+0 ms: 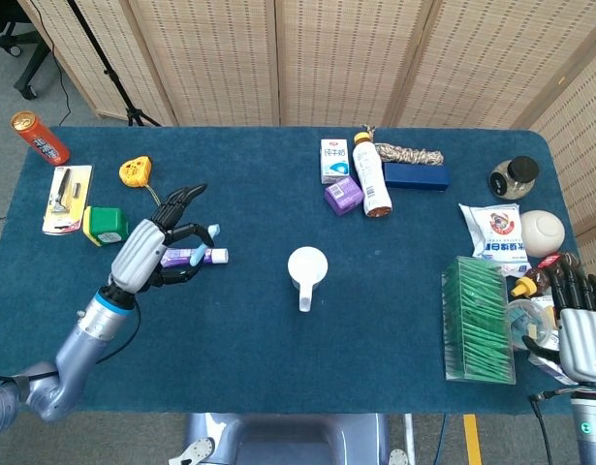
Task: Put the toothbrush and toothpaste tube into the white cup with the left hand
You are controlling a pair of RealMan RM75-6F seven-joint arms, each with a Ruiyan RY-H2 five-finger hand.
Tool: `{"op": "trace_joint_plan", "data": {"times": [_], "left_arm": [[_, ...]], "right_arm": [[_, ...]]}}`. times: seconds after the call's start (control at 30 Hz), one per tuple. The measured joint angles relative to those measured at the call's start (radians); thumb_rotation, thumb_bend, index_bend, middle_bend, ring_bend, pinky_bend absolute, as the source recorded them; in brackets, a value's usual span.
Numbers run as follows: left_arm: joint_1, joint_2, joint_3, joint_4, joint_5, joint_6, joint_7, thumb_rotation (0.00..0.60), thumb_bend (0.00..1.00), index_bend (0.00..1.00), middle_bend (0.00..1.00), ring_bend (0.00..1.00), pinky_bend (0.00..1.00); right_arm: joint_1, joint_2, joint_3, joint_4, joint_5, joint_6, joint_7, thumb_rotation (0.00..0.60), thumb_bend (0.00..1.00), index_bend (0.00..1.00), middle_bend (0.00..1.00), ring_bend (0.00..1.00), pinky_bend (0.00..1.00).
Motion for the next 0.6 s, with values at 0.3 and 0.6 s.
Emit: {"op": "trace_joint_plan", "data": {"times": [0.3,0.6], "left_arm": [[-0.045,-0.068,-0.037,-0.085,-0.072,-0.150,-0.195,0.600,0.50,0.60,0.00,0.00,0.00],[-0.092,-0.133,-0.083,-0.097,-0.114,-0.211,-0.145,0.600,0.50,0.60,0.00,0.00,0.00]], "right_arm": [[0.003,-0.002,0.001,0.004,0.008,-0.006,-0.002,0.600,0.00,0.00,0.00,0.00,0.00],[0.005,0.002,0.003,0.009,0.018,-0.017,0.012,0.600,0.00,0.00,0.00,0.00,0.00]]}}
